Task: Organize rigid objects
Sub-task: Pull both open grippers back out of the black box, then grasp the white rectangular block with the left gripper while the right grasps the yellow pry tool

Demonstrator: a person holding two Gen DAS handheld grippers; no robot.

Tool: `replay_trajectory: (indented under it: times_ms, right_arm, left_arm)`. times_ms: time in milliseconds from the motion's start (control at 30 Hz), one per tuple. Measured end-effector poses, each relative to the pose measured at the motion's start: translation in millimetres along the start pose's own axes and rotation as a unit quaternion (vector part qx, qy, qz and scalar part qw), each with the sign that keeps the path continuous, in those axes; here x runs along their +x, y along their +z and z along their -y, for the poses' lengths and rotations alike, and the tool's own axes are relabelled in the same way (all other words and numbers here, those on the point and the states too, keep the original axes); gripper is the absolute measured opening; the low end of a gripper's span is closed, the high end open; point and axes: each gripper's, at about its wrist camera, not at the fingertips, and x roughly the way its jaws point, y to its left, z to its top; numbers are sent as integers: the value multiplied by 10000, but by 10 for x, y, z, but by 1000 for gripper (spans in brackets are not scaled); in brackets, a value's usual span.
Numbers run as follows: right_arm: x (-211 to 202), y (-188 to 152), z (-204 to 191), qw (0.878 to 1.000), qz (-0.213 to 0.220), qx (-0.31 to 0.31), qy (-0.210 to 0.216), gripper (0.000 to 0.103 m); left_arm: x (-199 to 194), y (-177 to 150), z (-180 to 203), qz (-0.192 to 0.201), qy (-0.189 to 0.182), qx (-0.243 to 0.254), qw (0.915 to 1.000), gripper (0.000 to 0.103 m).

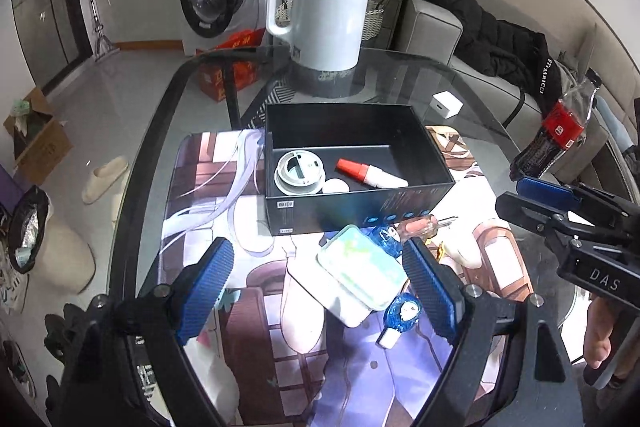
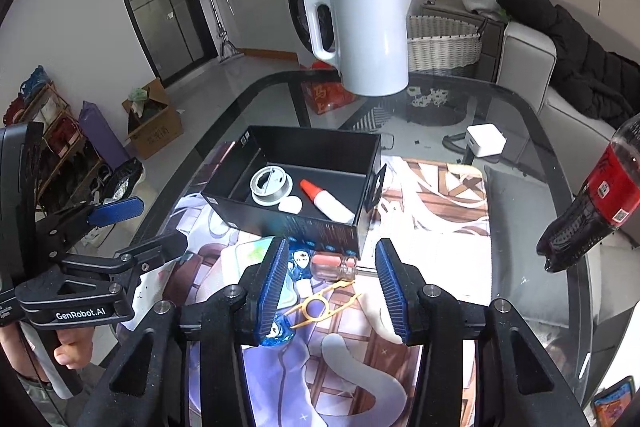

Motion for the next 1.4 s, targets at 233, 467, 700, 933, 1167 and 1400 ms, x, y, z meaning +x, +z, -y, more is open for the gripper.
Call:
replay_trajectory:
  times_ms: [233, 467, 700, 933, 1167, 1400]
  right_arm:
    - [200, -26, 8, 9993, -369, 2, 41, 46]
    - [532, -98, -5, 9947, -1013, 52, 146, 46]
    - [933, -248, 40, 9856, -1669, 217, 178, 46]
    - [1112, -273, 90, 9835, -1762, 407, 49, 46]
    - [1194, -282, 108, 9830, -1810, 286, -96, 46]
    - [1139, -300, 238, 9827, -1810, 372, -91, 46]
  left_arm:
    - [109, -29, -26, -182, 98, 7, 9998, 87]
    - [451, -155, -51, -855, 253, 68, 9960, 87]
    - [701, -294, -140, -1295, 372, -12, 9909, 86]
    - [888, -322, -144, -1475, 411, -78, 9882, 86]
    - [986, -307, -53, -1466, 490, -58, 9880, 86]
    - [1061, -246, 66, -1425, 457, -41, 9887, 86]
